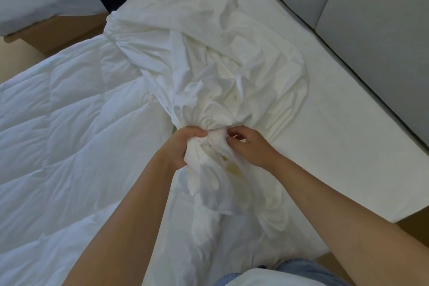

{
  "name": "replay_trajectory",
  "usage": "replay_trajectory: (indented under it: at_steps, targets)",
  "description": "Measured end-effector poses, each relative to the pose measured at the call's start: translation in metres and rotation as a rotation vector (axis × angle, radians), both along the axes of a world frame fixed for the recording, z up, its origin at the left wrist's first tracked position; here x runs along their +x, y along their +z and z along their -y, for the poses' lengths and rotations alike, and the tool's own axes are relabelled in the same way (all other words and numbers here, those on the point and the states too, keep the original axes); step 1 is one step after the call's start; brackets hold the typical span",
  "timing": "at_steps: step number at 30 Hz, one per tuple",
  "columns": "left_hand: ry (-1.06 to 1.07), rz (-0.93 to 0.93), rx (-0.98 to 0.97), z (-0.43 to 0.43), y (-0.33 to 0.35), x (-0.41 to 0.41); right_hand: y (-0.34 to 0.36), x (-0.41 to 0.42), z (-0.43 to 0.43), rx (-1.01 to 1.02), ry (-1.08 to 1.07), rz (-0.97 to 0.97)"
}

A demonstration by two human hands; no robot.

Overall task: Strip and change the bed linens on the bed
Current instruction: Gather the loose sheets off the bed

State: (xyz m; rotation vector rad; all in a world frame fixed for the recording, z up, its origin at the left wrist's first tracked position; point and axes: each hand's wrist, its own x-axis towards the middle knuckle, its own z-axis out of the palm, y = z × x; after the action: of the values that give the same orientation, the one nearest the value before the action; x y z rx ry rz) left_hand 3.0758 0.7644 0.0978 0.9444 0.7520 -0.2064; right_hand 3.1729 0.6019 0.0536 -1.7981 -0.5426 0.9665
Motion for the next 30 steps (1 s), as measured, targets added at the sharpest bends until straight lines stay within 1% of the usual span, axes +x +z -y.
replay_trajectory:
  at_steps: [2, 6, 8, 11, 14, 15, 17, 18, 20, 22, 25, 26, 28, 30]
  targets:
    - [0.042, 0.006, -0.023, 0.000, -0.002, -0.001, 0.000, -0.001, 0.000, -0.001, 0.004, 0.038]
    - [0.064, 0.015, -0.038, 0.001, -0.005, -0.001, 0.000, -0.004, -0.003, 0.005, -0.064, 0.126]
    - [0.072, 0.002, -0.023, 0.001, -0.005, 0.000, 0.001, -0.003, -0.002, 0.003, -0.071, 0.183]
    - [0.060, -0.024, 0.019, 0.001, -0.004, 0.002, 0.006, 0.002, 0.003, 0.038, -0.138, 0.245]
    - [-0.032, -0.098, 0.169, 0.005, -0.006, 0.004, 0.018, 0.005, 0.005, 0.047, -0.207, 0.199]
    - [-0.102, -0.121, 0.234, 0.007, -0.006, 0.005, 0.027, 0.008, 0.001, 0.044, -0.233, 0.196]
    - [-0.263, -0.159, 0.327, 0.013, -0.001, 0.010, 0.055, 0.020, -0.014, 0.092, -0.280, 0.265]
    - [-0.315, -0.173, 0.343, 0.014, 0.002, 0.013, 0.074, 0.029, -0.025, 0.151, -0.284, 0.303]
    - [-0.330, -0.159, 0.317, 0.009, 0.011, 0.019, 0.111, 0.046, -0.047, 0.264, -0.253, 0.323]
    - [-0.278, -0.122, 0.236, -0.002, 0.021, 0.022, 0.126, 0.053, -0.063, 0.303, -0.201, 0.281]
    - [-0.185, -0.036, 0.069, -0.012, 0.032, 0.021, 0.109, 0.041, -0.069, 0.213, -0.090, 0.191]
    - [-0.144, 0.004, 0.026, -0.011, 0.033, 0.019, 0.099, 0.035, -0.068, 0.207, -0.096, 0.128]
    - [-0.086, 0.052, -0.006, -0.006, 0.032, 0.020, 0.084, 0.027, -0.068, 0.242, -0.187, -0.051]
    - [-0.050, 0.082, 0.001, 0.003, 0.028, 0.023, 0.077, 0.026, -0.070, 0.314, -0.321, -0.306]
